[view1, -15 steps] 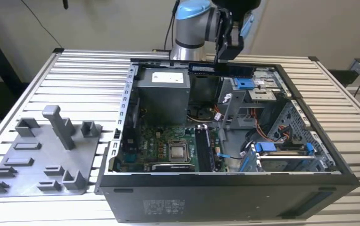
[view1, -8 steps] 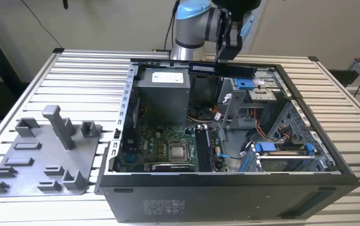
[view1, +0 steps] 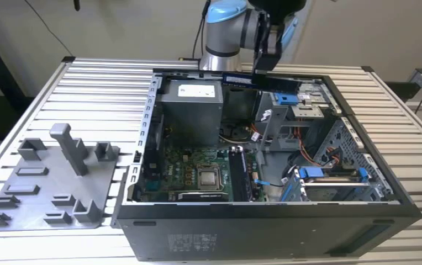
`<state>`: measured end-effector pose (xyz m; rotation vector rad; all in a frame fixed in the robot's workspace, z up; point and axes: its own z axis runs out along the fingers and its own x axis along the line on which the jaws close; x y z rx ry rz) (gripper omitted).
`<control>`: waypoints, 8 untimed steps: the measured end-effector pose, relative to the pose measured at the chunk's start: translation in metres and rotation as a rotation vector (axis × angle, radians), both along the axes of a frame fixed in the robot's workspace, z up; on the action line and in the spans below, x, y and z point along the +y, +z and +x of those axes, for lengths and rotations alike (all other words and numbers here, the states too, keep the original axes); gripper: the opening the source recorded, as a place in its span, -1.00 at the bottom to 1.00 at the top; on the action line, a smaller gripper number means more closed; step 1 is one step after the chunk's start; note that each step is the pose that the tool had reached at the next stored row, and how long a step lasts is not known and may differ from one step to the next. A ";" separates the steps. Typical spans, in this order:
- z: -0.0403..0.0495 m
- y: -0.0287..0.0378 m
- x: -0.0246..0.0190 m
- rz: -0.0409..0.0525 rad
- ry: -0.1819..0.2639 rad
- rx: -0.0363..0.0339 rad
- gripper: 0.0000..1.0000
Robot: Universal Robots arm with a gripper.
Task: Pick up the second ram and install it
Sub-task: 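Insert the second ram into the second slot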
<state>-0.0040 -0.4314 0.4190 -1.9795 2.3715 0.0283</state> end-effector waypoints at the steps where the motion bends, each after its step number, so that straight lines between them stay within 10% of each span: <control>1: 0.0000 -0.0001 0.0000 0.0000 -0.009 0.0000 -0.73; 8: 0.0000 -0.0002 0.0000 0.0000 -0.080 0.0000 -0.73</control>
